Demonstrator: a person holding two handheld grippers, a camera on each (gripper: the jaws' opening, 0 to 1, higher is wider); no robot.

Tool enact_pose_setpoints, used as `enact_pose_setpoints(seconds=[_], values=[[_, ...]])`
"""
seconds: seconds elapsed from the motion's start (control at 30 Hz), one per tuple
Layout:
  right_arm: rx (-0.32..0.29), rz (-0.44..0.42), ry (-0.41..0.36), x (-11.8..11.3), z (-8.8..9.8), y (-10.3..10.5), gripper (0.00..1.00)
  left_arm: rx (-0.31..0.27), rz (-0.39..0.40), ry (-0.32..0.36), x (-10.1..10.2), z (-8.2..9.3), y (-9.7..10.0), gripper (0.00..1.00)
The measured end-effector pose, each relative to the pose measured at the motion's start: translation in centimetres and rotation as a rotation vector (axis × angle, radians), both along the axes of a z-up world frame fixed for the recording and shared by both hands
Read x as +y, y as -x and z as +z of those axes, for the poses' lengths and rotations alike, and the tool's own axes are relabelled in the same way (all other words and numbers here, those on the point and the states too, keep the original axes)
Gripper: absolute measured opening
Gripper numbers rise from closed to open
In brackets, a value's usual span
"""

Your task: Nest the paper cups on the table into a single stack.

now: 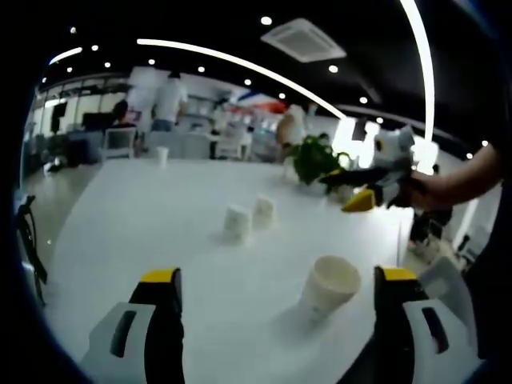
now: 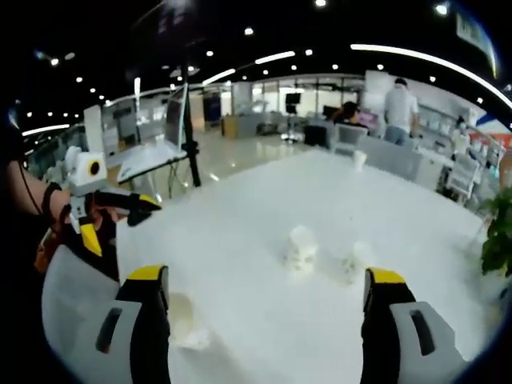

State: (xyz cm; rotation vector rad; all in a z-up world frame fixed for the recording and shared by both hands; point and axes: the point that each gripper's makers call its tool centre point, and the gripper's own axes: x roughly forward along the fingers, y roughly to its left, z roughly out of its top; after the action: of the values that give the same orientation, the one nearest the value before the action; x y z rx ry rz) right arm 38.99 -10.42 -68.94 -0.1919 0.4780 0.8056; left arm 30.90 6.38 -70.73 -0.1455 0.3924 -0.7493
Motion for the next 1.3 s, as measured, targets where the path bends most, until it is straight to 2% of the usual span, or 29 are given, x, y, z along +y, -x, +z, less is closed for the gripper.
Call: enact_pose_setpoints(seconds=[0.43,0.77,1.3], values=[[0.006,0.011,0.008,0.0,-0.9,-1.1,1.0,0.018,0.007,0.002,0.1,-0.4,0.1,0.97],[0.031,-0.025,-0.033,0.3,-1.2,-3.1,1.0,0.021,0.015,0.002,0.4,-0.4,0.1,0.97],[0.036,0.006,-0.021,2.6,-2.6,-6.0,1.0,0.016,0.041,0.021,0.7,-0.1,-0.6,0.97]])
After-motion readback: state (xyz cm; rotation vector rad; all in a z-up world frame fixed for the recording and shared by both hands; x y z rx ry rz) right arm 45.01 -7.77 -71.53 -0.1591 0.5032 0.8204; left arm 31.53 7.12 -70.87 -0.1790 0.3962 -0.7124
